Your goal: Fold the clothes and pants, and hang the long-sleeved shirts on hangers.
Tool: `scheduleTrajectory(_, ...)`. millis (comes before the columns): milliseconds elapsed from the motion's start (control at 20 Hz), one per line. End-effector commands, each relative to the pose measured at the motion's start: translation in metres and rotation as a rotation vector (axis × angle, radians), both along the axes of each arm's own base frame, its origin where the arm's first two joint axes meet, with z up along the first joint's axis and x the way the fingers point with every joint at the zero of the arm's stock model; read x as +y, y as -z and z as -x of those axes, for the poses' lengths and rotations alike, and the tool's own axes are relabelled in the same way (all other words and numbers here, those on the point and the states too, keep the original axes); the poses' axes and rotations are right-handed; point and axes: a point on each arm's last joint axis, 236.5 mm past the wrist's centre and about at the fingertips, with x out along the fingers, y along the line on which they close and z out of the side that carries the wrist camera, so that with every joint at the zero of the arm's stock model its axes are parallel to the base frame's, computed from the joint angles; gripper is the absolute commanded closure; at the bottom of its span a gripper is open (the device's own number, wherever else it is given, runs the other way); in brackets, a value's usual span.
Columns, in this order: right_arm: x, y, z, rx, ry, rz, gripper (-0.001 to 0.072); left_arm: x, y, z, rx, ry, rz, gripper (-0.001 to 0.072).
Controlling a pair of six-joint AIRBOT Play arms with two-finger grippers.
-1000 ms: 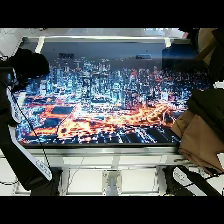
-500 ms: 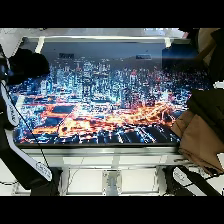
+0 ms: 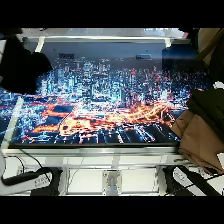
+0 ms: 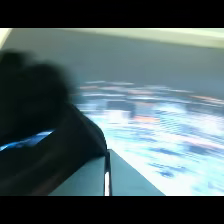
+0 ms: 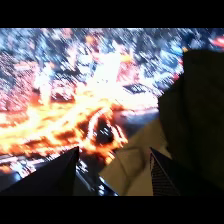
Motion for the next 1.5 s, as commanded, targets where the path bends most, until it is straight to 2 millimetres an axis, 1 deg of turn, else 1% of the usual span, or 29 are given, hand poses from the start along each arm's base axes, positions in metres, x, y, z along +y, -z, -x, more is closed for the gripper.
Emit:
scheduleTrajectory(0, -0.016, 0.005, 0.009, 0.046, 0.014, 0.073, 0.0239, -0.107, -0.021, 0.078, 0.02, 0.3, 0.074, 0.0695)
scheduleTrajectory(50, -0.017, 0.003, 0.006, 0.033, 0.015, 0.077, 0.0239, -0.133, -0.018, 0.091, 0.038, 0.372, 0.07, 0.0695)
scheduleTrajectory(100, -0.017, 0.003, 0.006, 0.034, 0.015, 0.077, 0.0239, -0.159, -0.016, 0.1, 0.041, 0.44, 0.069, 0.0695)
scheduleTrajectory(200, -0.017, 0.003, 0.006, 0.034, 0.014, 0.076, 0.0239, -0.208, -0.007, 0.107, 0.059, 0.543, 0.084, 0.0695)
scheduleTrajectory(300, -0.017, 0.003, 0.006, 0.033, 0.014, 0.076, 0.024, -0.266, 0.019, 0.113, 0.116, 0.644, 0.096, 0.0696)
scheduleTrajectory(400, -0.017, 0.003, 0.006, 0.033, 0.015, 0.076, 0.024, -0.337, 0.052, 0.126, 0.159, 0.77, 0.08, 0.0695)
scheduleTrajectory(500, -0.017, 0.003, 0.006, 0.036, 0.015, 0.077, 0.024, -0.416, 0.084, 0.146, 0.151, 0.897, 0.084, 0.0696)
scheduleTrajectory(600, -0.019, 0.005, 0.005, 0.04, 0.018, 0.081, 0.024, -0.48, 0.109, 0.171, 0.123, 0.995, 0.102, 0.0697)
scheduleTrajectory(700, -0.022, 0.005, 0.001, 0.033, 0.022, 0.086, 0.024, -0.525, 0.131, 0.204, 0.139, 1.085, 0.133, 0.0698)
scheduleTrajectory(750, -0.023, 0.004, -0.003, 0.02, 0.023, 0.09, 0.0241, -0.539, 0.141, 0.224, 0.16, 1.148, 0.134, 0.0698)
scheduleTrajectory(800, -0.025, 0.003, -0.007, 0.01, 0.024, 0.093, 0.0241, -0.549, 0.151, 0.24, 0.182, 1.204, 0.133, 0.0698)
scheduleTrajectory(850, -0.026, 0.003, -0.01, 0.006, 0.025, 0.094, 0.0241, -0.556, 0.157, 0.251, 0.194, 1.238, 0.132, 0.0697)
scheduleTrajectory(900, -0.026, 0.005, -0.011, 0.01, 0.025, 0.093, 0.0241, -0.557, 0.161, 0.25, 0.191, 1.241, 0.117, 0.0696)
scheduleTrajectory(950, -0.026, 0.006, -0.011, 0.014, 0.024, 0.092, 0.0241, -0.554, 0.162, 0.242, 0.176, 1.227, 0.097, 0.0696)
scheduleTrajectory(1000, -0.026, 0.008, -0.012, 0.017, 0.024, 0.09, 0.024, -0.546, 0.159, 0.225, 0.149, 1.198, 0.07, 0.0685)
scheduleTrajectory(1050, -0.027, 0.008, -0.013, 0.019, 0.024, 0.09, 0.0241, -0.534, 0.151, 0.205, 0.114, 1.158, 0.043, 0.0477)
scheduleTrajectory(1100, -0.027, 0.009, -0.013, 0.022, 0.024, 0.089, 0.0241, -0.514, 0.138, 0.176, 0.069, 1.093, 0.012, 0.002)
scheduleTrajectory(1150, -0.027, 0.01, -0.014, 0.025, 0.024, 0.087, 0.0241, -0.486, 0.121, 0.145, 0.028, 1.007, -0.016, 0.0002)
scheduleTrajectory(1200, -0.027, 0.013, -0.014, 0.031, 0.024, 0.085, 0.0241, -0.444, 0.102, 0.109, -0.018, 0.898, -0.082, 0.0003)
scheduleTrajectory(1250, -0.027, 0.018, -0.014, 0.043, 0.024, 0.081, 0.0241, -0.393, 0.083, 0.076, -0.051, 0.768, -0.155, 0.0003)
scheduleTrajectory(1300, -0.028, 0.024, -0.013, 0.058, 0.026, 0.072, 0.024, -0.324, 0.059, 0.042, -0.077, 0.591, -0.232, 0.0004)
scheduleTrajectory(1350, -0.023, 0.032, -0.015, 0.071, 0.016, 0.044, 0.0241, -0.25, 0.036, 0.015, -0.092, 0.385, -0.249, 0.0004)
scheduleTrajectory(1400, -0.013, 0.04, -0.019, 0.072, 0.004, -0.004, 0.024, -0.186, 0.018, -0.001, -0.103, 0.213, -0.216, 0.0005)
scheduleTrajectory(1450, 0.008, 0.047, -0.027, 0.057, -0.045, -0.089, 0.024, -0.133, 0.008, -0.013, -0.107, 0.091, -0.179, 0.0006)
